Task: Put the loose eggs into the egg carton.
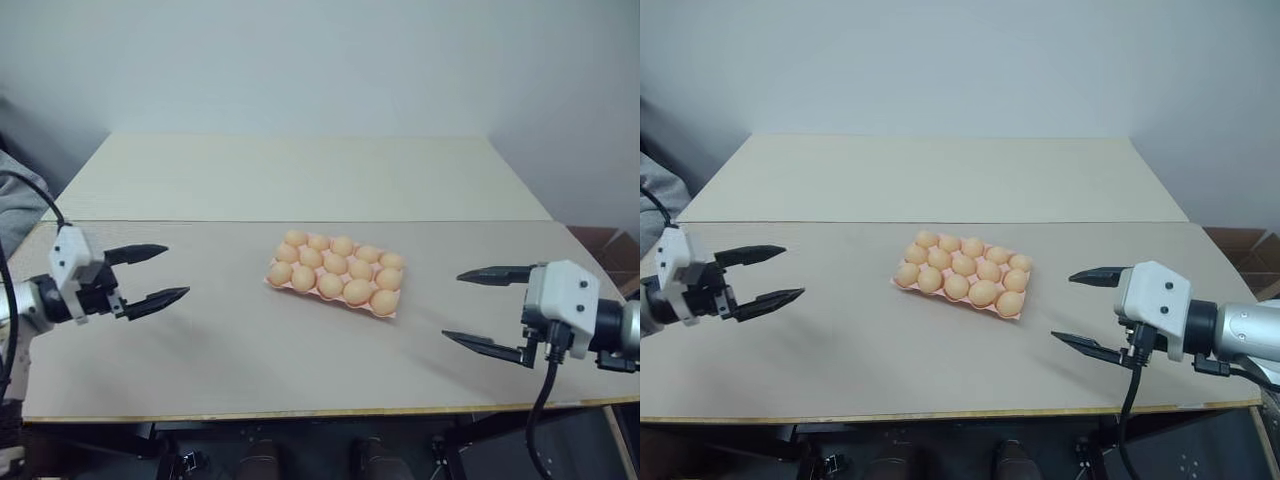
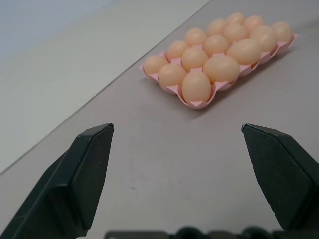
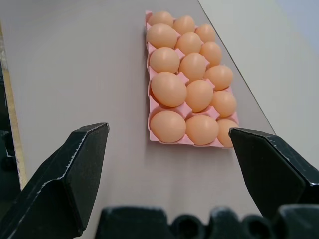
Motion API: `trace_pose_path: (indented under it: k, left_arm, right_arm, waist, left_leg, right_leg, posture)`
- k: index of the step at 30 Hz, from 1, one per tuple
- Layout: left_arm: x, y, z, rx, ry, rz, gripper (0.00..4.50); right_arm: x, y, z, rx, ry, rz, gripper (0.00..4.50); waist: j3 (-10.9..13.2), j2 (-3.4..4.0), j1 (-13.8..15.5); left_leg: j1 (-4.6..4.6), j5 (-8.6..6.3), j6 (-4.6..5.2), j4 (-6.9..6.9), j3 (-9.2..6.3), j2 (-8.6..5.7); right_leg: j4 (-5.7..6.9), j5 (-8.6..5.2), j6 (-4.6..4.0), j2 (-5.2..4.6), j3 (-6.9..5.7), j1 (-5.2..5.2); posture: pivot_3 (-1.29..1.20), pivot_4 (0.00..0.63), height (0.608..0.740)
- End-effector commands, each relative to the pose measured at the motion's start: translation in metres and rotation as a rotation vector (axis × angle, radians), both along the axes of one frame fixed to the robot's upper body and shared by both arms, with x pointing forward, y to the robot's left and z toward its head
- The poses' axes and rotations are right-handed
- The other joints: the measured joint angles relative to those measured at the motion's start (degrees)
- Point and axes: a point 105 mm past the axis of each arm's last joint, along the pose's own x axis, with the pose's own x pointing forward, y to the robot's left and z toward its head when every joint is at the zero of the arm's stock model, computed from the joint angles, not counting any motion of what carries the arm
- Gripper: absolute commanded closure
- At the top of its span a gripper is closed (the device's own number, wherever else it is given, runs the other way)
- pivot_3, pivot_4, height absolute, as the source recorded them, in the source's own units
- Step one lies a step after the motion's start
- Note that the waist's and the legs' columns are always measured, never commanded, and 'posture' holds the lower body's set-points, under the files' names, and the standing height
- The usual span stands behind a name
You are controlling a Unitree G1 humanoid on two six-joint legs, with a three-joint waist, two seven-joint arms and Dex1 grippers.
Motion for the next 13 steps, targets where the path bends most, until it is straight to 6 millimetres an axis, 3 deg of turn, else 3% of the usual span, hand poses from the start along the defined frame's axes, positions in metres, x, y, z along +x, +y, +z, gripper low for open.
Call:
trace_pose_path:
  k: [1, 13]
  left_arm:
    - [-0.003, 0.0, 0.013, -0.001, -0.045, 0.007, 0.01]
    - [-0.012, -0.004, 0.018, 0.008, -0.094, 0.029, 0.01]
  right_arm:
    - [0.001, 0.001, 0.006, -0.005, -0.045, 0.017, 0.0]
    - [0.008, -0.009, 0.006, -0.034, -0.033, 0.028, 0.0]
  waist:
    - [0.0, 0.0, -0.1]
    - [0.0, 0.0, -0.4]
  left_leg:
    - [-0.01, 0.0, 0.0, 0.0, 0.01, -0.01]
    - [0.0, 0.0, 0.0, -0.09, 0.05, 0.02]
  right_leg:
    - [0.0, 0.0, 0.0, -0.01, 0.01, -0.01]
    - [-0.03, -0.01, -0.02, 0.01, 0.02, -0.05]
  posture:
    - [0.0, 0.15, 0.74]
    - [0.0, 0.15, 0.74]
